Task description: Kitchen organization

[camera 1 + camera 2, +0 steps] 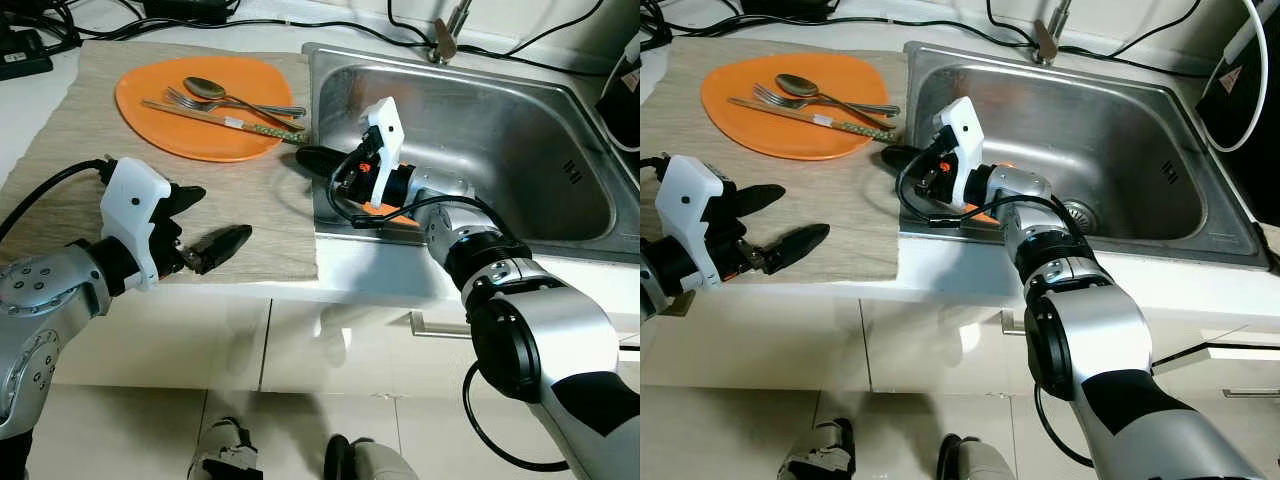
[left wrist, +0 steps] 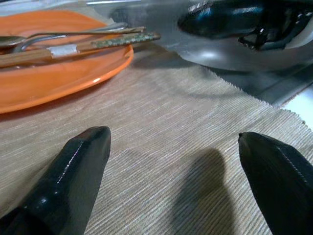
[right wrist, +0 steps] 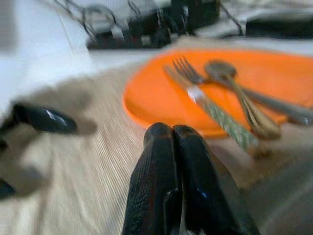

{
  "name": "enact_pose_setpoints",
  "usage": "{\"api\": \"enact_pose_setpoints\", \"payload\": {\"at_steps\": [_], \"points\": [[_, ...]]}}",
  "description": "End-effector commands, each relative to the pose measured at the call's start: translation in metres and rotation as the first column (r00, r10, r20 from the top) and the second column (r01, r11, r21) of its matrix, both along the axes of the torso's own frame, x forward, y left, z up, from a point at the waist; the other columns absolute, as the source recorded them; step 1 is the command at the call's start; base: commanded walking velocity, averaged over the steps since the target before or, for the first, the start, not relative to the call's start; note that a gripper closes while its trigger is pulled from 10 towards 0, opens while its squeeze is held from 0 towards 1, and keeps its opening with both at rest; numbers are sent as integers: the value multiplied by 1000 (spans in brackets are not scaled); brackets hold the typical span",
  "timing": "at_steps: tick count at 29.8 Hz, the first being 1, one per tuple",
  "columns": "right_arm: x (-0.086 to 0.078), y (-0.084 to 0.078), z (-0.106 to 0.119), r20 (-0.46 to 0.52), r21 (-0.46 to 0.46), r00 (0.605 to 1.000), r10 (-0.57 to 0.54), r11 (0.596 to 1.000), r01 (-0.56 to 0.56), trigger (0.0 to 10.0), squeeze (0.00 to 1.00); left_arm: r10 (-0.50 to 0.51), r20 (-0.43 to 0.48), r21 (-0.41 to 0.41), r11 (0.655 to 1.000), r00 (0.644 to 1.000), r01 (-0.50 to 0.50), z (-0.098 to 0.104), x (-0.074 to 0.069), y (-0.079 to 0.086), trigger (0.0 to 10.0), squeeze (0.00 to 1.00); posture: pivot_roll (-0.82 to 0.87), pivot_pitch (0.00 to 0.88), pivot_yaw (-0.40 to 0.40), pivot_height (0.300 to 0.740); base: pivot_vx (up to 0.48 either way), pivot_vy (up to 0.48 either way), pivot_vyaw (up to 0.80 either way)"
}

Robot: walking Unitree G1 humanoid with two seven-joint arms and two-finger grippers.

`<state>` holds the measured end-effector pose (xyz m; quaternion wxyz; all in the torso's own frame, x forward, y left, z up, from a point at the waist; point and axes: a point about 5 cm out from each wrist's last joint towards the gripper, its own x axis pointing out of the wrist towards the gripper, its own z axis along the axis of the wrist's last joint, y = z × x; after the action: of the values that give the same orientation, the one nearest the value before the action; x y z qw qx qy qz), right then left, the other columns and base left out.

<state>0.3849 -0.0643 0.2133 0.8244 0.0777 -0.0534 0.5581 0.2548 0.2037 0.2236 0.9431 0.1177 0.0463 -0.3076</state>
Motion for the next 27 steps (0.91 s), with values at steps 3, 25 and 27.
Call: {"api": "enact_pose_setpoints", "payload": {"at_steps": [3,25,27], "points": [[3,-14,41,99,244,995,4,969,-29,0,0,13,48,-26,1000,999,-11,3,6,-7,10000,0,242,124,-170,740,0,0,0],[-99,-114,31,161,148,547,-821,568,809,10000,0,226,254,-249,955,941,-162,23,60,-52,10000,0,-13,37,-3,740,0,0,0],[-103,-115,28,182,118,534,-825,558,822,10000,0,233,258,-259,952,938,-165,23,62,-54,10000,0,-23,39,1,740,0,0,0]]}}
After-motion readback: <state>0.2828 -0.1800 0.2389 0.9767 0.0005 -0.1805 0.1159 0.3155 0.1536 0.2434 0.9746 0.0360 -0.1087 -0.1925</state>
